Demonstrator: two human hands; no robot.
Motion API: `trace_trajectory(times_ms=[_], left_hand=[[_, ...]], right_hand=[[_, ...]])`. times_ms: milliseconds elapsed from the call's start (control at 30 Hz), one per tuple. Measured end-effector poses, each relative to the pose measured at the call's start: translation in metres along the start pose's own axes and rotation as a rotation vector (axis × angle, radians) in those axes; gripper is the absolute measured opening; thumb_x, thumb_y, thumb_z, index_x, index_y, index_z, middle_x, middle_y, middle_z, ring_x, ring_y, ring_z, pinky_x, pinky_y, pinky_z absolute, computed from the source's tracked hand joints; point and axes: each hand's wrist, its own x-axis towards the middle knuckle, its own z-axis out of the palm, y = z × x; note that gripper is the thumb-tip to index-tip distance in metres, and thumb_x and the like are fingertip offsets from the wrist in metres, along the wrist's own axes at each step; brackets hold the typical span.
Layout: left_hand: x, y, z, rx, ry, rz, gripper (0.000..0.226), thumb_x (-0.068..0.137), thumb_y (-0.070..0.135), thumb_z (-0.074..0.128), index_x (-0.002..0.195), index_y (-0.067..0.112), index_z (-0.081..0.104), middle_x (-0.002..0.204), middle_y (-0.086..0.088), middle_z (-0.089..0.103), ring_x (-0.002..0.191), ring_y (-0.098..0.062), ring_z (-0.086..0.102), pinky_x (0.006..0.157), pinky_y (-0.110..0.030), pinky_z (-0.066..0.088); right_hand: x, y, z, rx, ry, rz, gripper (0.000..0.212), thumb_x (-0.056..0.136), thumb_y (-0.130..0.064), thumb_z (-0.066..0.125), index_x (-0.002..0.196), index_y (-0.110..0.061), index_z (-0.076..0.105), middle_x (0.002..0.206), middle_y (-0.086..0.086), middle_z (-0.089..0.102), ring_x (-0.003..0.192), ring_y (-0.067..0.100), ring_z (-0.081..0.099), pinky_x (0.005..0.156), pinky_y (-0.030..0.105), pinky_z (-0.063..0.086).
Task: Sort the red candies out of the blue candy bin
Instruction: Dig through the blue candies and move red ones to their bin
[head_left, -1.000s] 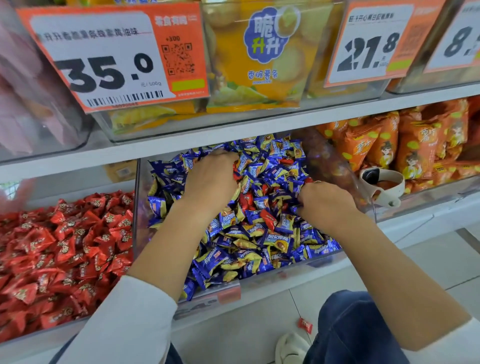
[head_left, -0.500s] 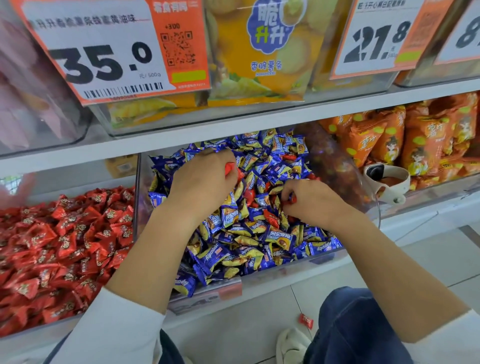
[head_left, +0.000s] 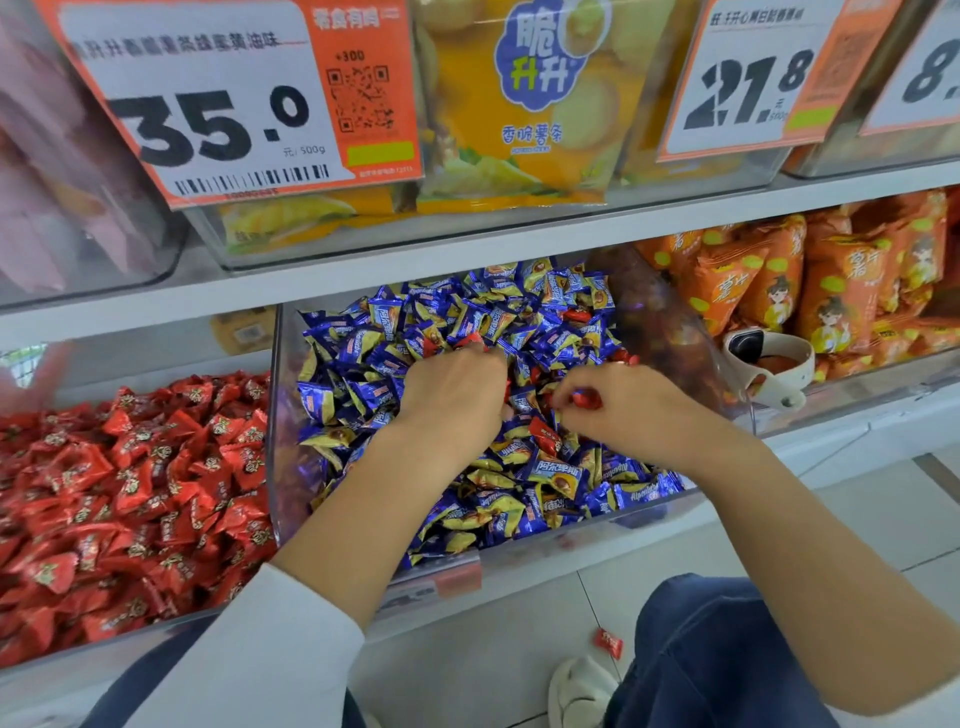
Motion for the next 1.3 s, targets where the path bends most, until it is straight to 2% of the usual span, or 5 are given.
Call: trace_trajectory(times_ms=[300,700,867,1033,1300], left_hand=[[0.005,0.002,0.009,0.045,-0.024,0.094,0.035,0.092,0.012,0.053,0.126,0.021,0.051,0.114,0.000,0.055,0.092,-0.024,0.060,0.047,-0.027,0.029],[0.003,0.000,0.004,0.037,-0.073,0.114,0.041,0.093,0.014,0.047,0.132,0.027,0.044,0.121,-0.003,0.050,0.088,-0.025,0.059,0.049,-0.028,0.030],[0.004,-0.009,0.005,-0.095,-0.030,0.111,0.028,0.090,0.012,0.049,0.116,0.022,0.048,0.089,0.003,0.061,0.076,-0.020,0.057,0.050,-0.027,0.033],[-0.001,-0.016,-0.001,-0.203,-0.037,0.114,0.030,0.091,0.023,0.049,0.121,0.029,0.051,0.110,0.004,0.062,0.095,-0.020,0.056,0.065,-0.031,0.040],[-0.019,-0.039,-0.021,-0.385,0.050,0.052,0.026,0.098,0.031,0.044,0.123,0.027,0.051,0.104,0.006,0.064,0.078,-0.013,0.052,0.069,-0.030,0.043]], right_hand=[[0.001,-0.011,0.024,-0.151,-0.103,-0.077,0.038,0.089,-0.045,0.057,0.118,-0.021,0.060,0.107,0.004,0.063,0.100,0.024,0.058,0.082,0.035,0.048],[0.007,0.023,-0.009,0.080,0.255,0.111,0.021,0.090,-0.023,0.055,0.087,-0.003,0.052,0.074,0.017,0.060,0.069,0.032,0.060,0.062,0.038,0.045],[0.006,0.004,0.005,0.117,0.176,-0.038,0.009,0.088,-0.025,0.058,0.095,-0.022,0.064,0.077,-0.006,0.064,0.066,0.012,0.058,0.062,0.026,0.045],[0.013,-0.011,0.024,0.113,0.009,-0.068,0.037,0.078,-0.055,0.065,0.104,-0.028,0.063,0.085,-0.005,0.065,0.080,0.013,0.060,0.072,0.031,0.049],[0.020,-0.009,0.019,0.023,-0.062,-0.023,0.024,0.090,-0.036,0.060,0.094,-0.016,0.047,0.073,-0.002,0.052,0.067,0.018,0.051,0.054,0.027,0.038]])
